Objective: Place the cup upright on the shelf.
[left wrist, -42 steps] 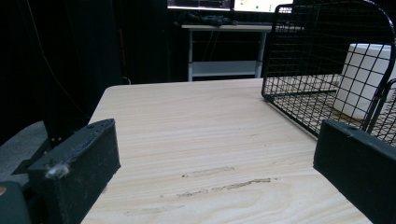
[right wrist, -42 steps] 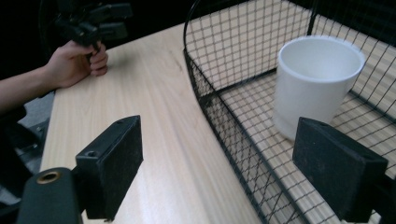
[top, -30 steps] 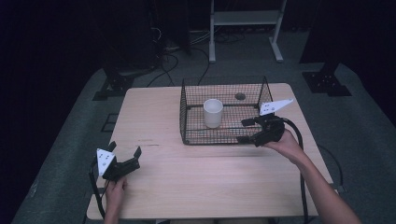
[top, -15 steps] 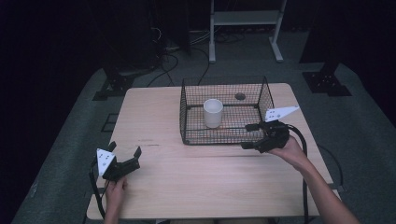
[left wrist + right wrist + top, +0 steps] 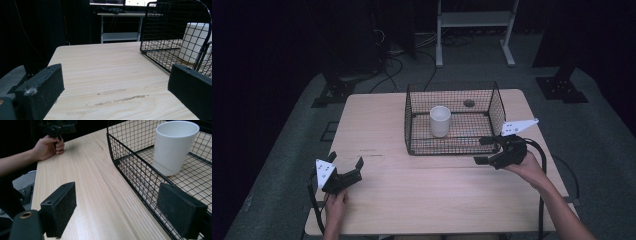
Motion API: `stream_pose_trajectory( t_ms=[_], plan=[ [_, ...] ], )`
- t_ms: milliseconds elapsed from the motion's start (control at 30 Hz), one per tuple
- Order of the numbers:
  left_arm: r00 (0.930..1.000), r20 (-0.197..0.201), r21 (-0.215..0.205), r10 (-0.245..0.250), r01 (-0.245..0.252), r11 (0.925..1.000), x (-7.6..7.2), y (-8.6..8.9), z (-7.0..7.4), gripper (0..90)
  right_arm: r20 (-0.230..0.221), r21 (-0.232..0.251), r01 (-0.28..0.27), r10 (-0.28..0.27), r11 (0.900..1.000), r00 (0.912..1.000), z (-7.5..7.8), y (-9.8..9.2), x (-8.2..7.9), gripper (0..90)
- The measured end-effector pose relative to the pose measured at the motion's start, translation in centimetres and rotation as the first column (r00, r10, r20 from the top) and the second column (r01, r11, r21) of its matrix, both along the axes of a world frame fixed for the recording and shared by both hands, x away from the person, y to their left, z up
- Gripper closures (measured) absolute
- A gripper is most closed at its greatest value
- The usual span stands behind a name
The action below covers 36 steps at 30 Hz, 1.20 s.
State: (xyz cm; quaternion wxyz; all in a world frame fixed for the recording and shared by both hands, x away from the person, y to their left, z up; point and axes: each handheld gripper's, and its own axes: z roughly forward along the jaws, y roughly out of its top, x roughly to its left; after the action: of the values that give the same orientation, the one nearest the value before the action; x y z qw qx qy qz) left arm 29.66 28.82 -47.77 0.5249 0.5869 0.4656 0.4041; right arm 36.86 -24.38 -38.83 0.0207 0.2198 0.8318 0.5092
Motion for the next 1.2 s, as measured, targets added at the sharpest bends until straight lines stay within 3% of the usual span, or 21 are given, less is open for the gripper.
stream_pose_trajectory(
  t_ms=[1200],
  plan=[
    [1.0, 0.002, 0.003, -0.001, 0.001, 1.0, 0.0, -0.1, 0.0, 0.0, -0.027, 0.012, 0.066, -0.066, 0.998, 0.9975, -3.5, -2.5, -2.3, 15.1]
  ],
)
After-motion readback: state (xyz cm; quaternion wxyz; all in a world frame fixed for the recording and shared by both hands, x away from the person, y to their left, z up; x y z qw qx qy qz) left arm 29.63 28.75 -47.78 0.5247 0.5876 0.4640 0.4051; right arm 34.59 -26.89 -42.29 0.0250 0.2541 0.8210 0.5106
